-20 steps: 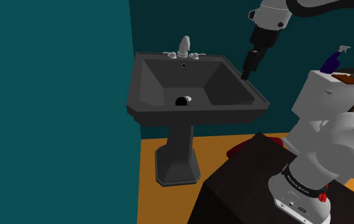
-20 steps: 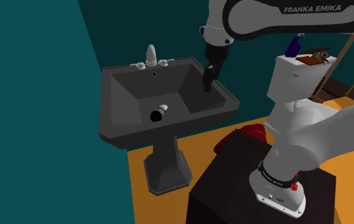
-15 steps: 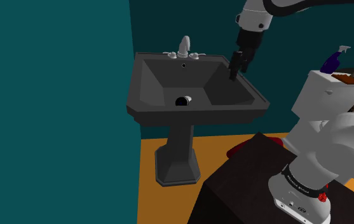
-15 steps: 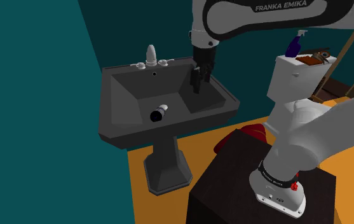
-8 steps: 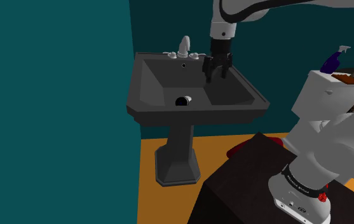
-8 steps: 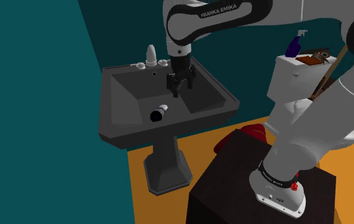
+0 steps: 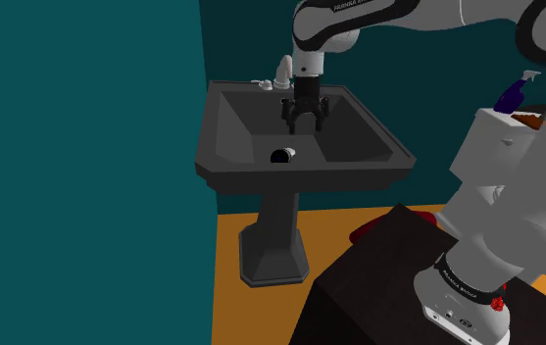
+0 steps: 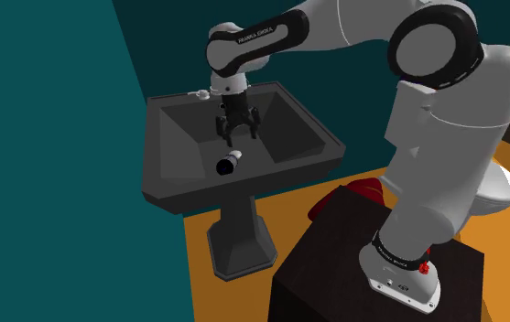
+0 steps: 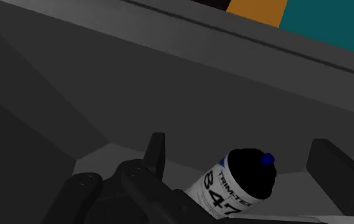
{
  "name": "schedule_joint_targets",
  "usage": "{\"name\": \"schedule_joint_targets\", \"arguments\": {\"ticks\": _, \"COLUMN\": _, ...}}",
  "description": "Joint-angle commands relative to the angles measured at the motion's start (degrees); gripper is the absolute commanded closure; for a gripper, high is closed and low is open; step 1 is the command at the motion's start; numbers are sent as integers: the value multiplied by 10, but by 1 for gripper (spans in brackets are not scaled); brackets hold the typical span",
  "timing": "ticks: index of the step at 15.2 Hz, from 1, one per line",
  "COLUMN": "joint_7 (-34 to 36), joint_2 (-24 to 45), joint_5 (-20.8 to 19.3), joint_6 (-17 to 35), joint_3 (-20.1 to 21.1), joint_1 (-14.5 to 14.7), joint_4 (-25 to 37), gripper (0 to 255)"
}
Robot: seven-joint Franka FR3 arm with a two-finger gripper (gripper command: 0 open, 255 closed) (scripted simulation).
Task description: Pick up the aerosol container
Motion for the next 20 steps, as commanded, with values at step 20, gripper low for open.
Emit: {"name": "schedule_joint_targets", "arguments": {"ticks": 20, "joint_7": 130, "joint_2": 379, "joint_5": 78, "joint_6": -67, "joint_3": -23, "joint_1": -26, "joint_4": 335, "gripper": 0}}
